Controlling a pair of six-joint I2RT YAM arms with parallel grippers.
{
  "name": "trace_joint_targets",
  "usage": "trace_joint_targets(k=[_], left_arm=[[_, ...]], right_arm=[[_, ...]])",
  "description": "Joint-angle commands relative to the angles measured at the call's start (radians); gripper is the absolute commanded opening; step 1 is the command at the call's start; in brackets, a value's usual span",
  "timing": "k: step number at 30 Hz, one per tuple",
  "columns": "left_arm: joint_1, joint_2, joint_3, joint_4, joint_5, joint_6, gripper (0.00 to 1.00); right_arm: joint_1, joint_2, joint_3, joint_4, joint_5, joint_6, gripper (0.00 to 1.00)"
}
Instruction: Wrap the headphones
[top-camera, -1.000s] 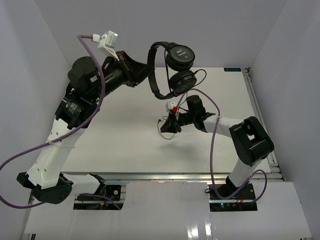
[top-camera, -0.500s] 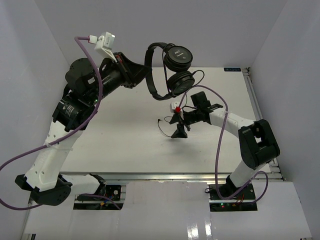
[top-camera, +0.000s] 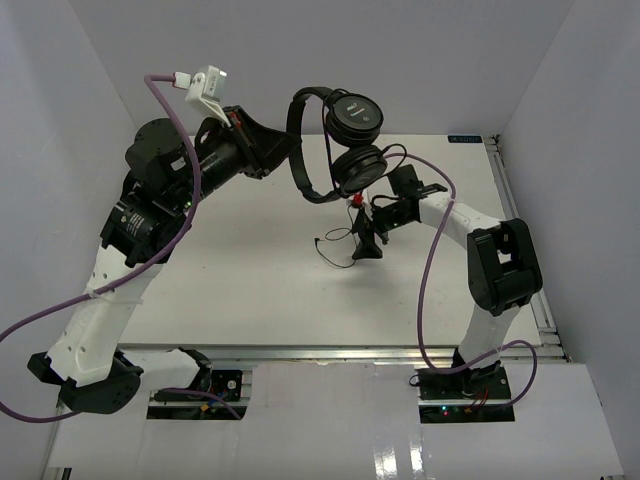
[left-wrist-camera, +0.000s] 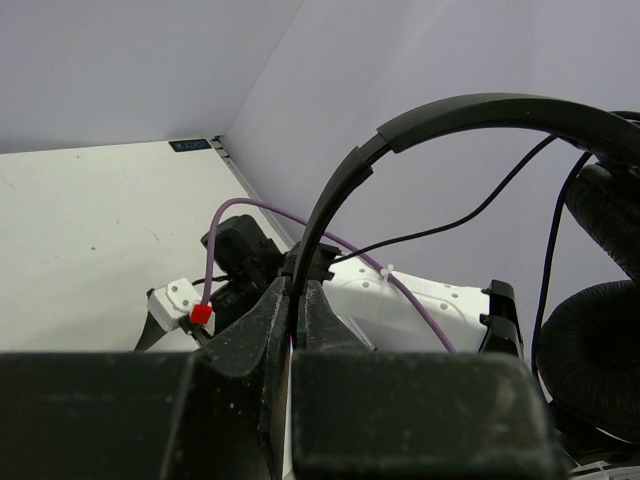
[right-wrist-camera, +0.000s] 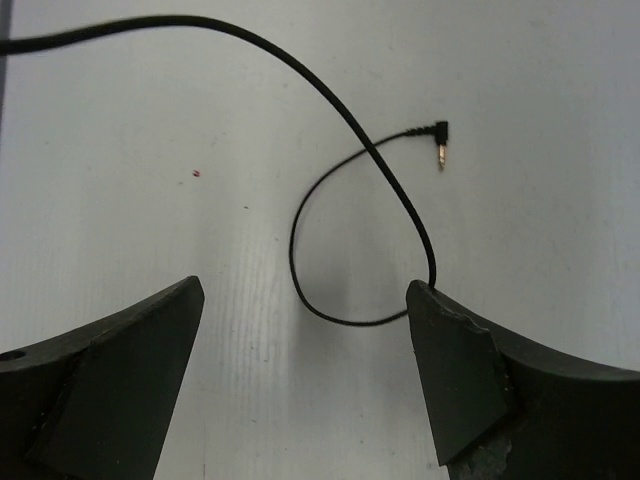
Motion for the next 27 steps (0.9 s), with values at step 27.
trace_joint_targets(k=[27], left_arm=[[-0.002,-0.006,0.073,0.000,0.005,-0.021,0.00]], right_arm=[[0.062,0.037,-0.075,0.519,-0.140,0.112,0.91]])
